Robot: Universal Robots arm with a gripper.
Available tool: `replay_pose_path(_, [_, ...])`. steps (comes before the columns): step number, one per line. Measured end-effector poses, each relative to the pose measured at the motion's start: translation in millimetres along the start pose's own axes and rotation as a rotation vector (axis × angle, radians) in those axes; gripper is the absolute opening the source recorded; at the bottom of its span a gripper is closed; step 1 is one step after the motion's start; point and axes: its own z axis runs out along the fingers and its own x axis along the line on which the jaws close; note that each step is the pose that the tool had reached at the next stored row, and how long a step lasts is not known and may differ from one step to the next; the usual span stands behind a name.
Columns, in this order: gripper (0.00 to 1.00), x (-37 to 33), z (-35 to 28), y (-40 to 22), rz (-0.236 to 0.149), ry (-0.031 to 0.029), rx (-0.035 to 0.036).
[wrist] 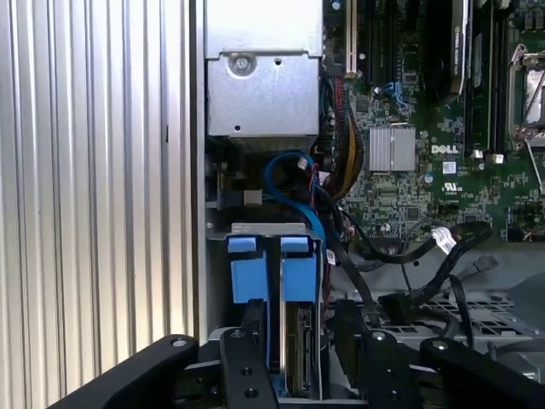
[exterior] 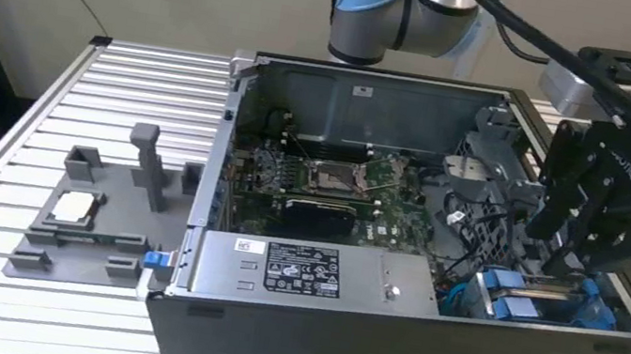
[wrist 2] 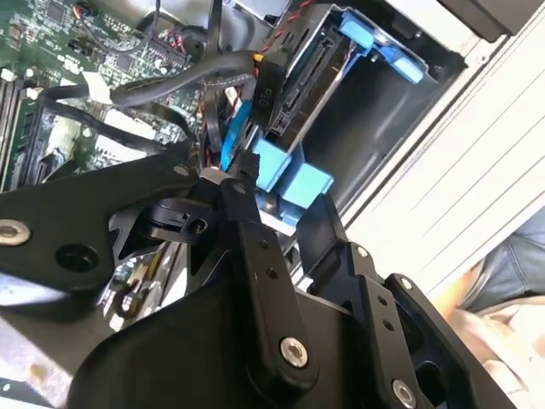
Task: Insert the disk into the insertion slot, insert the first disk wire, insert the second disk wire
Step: 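Insert the disk into the insertion slot, then insert the first disk wire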
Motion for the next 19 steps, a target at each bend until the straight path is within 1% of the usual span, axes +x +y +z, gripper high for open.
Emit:
replay_pose_path(2, [0.47,-0.2,-7.0,0.2,0.0,0.0002,0.0001])
replay_pose_path(3, [0.47,-0.4,-9.6,0.2,0.0,0.0004,0.0002])
replay_pose_path(4, [0.47,-0.8,-10.3,0.4,0.0,0.0006,0.0011])
replay_pose_path(5, [0.47,-1.4,-10.4,0.5,0.0,0.0005,0.0066])
replay_pose_path(6, [0.47,-1.9,-10.5,0.7,0.001,0.0004,0.0231])
replay_pose_path(9, [0.47,-4.0,-10.5,1.1,0.001,-0.0006,0.0781])
replay_pose_path(11, [0.47,-5.7,-10.5,1.2,0.001,-0.0012,0.1133])
replay_pose_path(12, [0.47,-6.6,-11.0,1.3,0.001,-0.0016,0.1245])
replay_pose_path(14, [0.47,-6.8,-13.8,1.4,0.001,-0.0015,0.1341])
replay_pose_path(16, [0.47,-7.3,-14.0,1.5,0.002,-0.002,0.1435])
replay_pose_path(17, [0.47,-7.6,-14.0,1.5,0.002,-0.002,0.1514])
replay_pose_path(19, [0.47,-11.1,-13.9,1.6,0.001,-0.0025,0.1707])
